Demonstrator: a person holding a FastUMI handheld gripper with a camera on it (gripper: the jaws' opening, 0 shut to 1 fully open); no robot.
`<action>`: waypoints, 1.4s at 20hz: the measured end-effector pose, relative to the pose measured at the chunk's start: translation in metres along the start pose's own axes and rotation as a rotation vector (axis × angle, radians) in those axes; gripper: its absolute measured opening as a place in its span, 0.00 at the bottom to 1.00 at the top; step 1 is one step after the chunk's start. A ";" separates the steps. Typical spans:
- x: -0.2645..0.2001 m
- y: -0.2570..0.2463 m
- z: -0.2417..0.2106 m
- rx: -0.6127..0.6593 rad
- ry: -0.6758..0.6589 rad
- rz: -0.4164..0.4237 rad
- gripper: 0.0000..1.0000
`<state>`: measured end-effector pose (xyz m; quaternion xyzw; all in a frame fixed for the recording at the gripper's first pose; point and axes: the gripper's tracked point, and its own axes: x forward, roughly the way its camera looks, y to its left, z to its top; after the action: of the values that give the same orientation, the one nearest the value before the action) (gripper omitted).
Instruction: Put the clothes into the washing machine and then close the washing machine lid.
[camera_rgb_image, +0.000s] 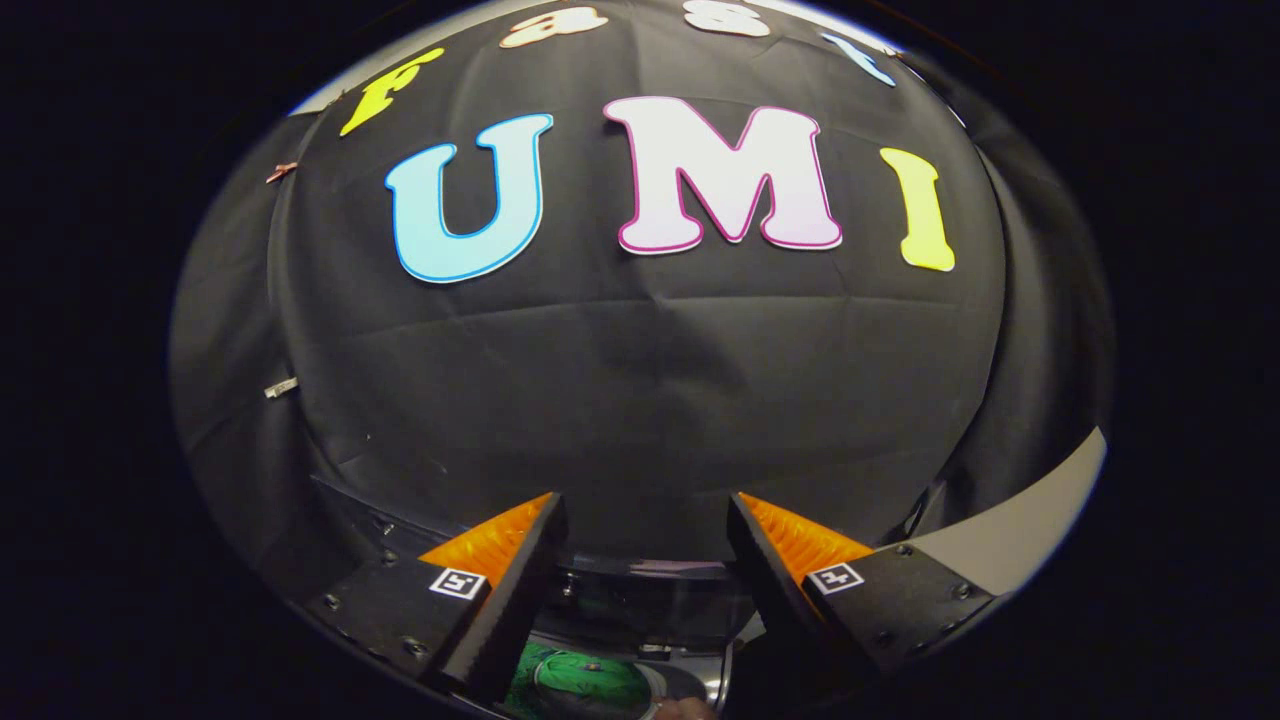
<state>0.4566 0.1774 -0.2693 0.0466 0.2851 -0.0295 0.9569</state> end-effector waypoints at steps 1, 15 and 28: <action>-0.002 0.000 -0.001 -0.010 -0.002 0.000 1.00; -0.098 0.009 -0.056 -0.014 0.074 0.017 1.00; -0.163 0.039 -0.103 -0.083 0.154 0.112 0.99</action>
<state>0.2674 0.2320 -0.2631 0.0249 0.3559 0.0397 0.9333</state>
